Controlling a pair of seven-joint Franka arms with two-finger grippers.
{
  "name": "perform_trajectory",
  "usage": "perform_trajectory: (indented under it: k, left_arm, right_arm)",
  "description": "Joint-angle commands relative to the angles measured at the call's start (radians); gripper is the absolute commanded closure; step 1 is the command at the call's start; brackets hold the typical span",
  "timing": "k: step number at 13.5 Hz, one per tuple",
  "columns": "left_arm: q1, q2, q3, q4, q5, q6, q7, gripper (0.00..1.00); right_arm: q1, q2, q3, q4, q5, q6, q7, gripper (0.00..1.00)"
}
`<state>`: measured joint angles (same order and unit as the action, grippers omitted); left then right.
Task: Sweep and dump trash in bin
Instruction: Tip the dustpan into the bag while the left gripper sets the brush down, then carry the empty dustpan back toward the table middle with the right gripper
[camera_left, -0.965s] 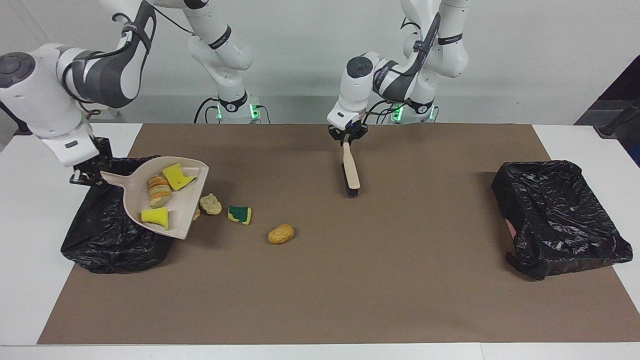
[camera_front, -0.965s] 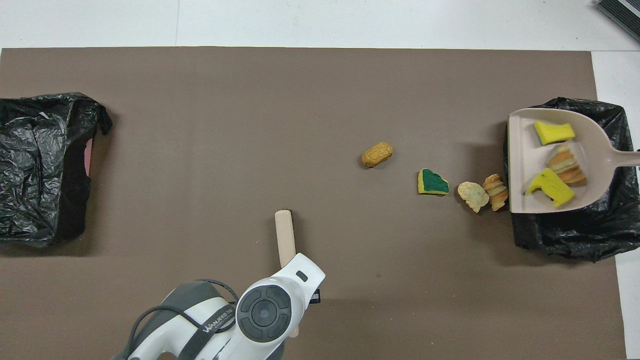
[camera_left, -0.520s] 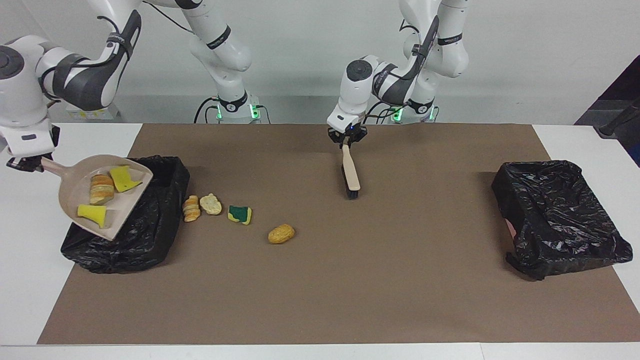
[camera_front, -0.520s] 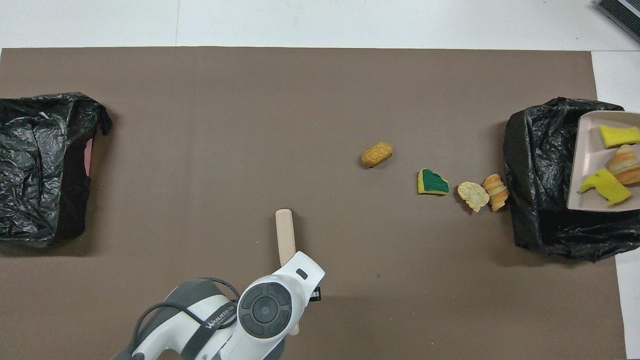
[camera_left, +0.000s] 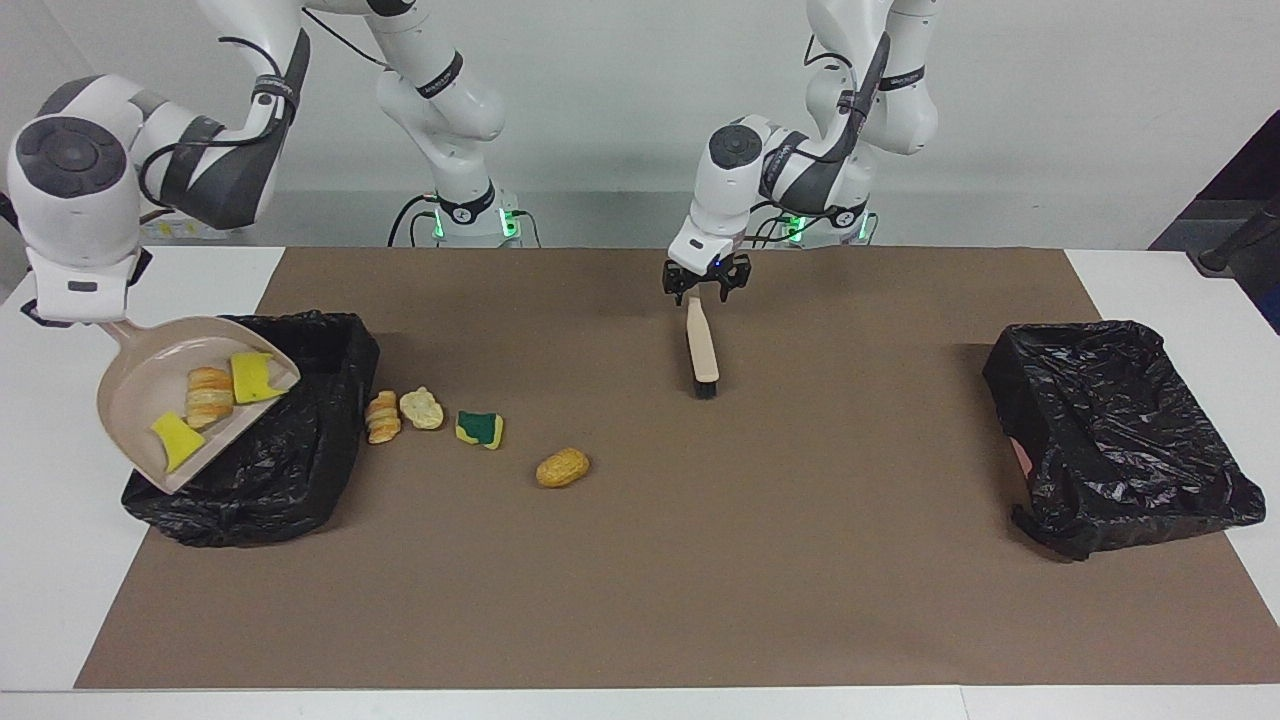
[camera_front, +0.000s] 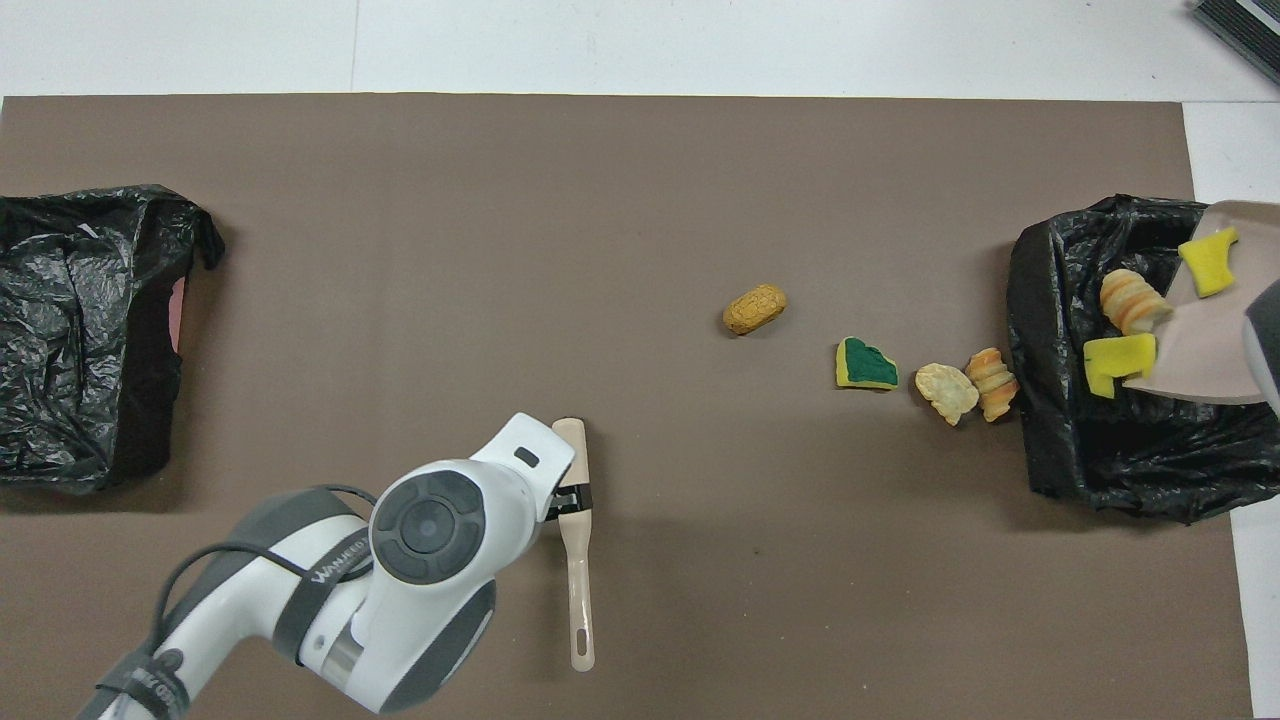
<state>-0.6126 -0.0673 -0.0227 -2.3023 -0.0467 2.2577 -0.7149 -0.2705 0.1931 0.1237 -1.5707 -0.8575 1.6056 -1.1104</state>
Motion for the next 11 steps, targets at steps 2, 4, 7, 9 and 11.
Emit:
perform_trajectory:
  k: [2,4,7,9,11]
  left_arm:
    - [0.155,-0.012,-0.007,0.081,0.045,-0.079,0.159,0.0]
    - [0.233,-0.025,-0.006,0.125,0.045,-0.131,0.236,0.0]
    - [0.339,-0.014,-0.003,0.201,0.045,-0.222,0.377,0.0]
    - [0.396,-0.017,-0.003,0.222,0.045,-0.246,0.457,0.0]
    - [0.453,-0.003,-0.003,0.273,0.045,-0.27,0.547,0.0]
  right_arm:
    - [0.014,-0.029,0.002,-0.008,-0.119,-0.029,0.001,1.0]
    - [0.022,-0.034,0.016,-0.008,-0.199,-0.047,-0.012,1.0]
    - [0.085,-0.04,0.016,-0.009,-0.297,-0.087,-0.023,1.0]
    - [0.109,-0.041,0.016,-0.009,-0.324,-0.093,-0.035,1.0]
    - [0.106,-0.041,0.013,0.003,-0.304,-0.078,-0.049,1.0]
